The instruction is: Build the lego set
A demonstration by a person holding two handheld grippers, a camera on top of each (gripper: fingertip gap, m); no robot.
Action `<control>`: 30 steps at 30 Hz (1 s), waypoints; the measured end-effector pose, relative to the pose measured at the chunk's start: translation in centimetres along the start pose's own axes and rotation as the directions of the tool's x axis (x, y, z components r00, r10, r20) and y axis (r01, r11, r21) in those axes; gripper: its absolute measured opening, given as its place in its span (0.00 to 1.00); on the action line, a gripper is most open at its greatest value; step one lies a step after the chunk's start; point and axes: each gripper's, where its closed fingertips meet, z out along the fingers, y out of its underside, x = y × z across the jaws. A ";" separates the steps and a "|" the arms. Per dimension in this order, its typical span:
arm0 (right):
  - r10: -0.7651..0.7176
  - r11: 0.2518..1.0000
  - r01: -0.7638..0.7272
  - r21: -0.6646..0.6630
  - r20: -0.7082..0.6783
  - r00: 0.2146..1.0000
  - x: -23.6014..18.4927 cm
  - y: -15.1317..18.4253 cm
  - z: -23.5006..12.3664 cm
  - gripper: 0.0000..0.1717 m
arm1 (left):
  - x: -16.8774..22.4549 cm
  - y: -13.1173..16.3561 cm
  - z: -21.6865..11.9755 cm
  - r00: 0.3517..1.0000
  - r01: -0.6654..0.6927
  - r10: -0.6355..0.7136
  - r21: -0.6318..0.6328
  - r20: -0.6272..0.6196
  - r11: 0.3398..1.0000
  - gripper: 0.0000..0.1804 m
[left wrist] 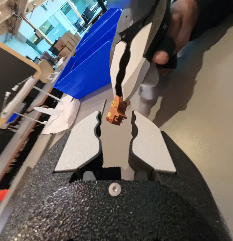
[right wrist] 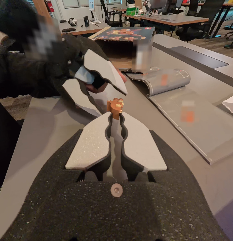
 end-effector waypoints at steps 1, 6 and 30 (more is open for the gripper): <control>-0.010 1.000 0.010 0.009 0.011 1.000 -0.2 -0.1 -0.1 0.06 | 0.1 -0.1 -0.1 0.998 0.045 -0.044 0.022 -0.033 0.999 0.25; -0.047 0.997 0.044 0.058 0.052 0.998 -0.9 -0.8 -0.5 0.06 | 0.5 -1.1 -0.8 0.938 0.302 -0.275 0.108 -0.212 0.947 0.26; 0.020 0.976 -0.076 0.202 0.264 0.964 -2.8 -2.4 -1.9 0.03 | 0.2 -2.1 -3.0 0.737 0.601 -0.460 0.168 -0.495 0.781 0.15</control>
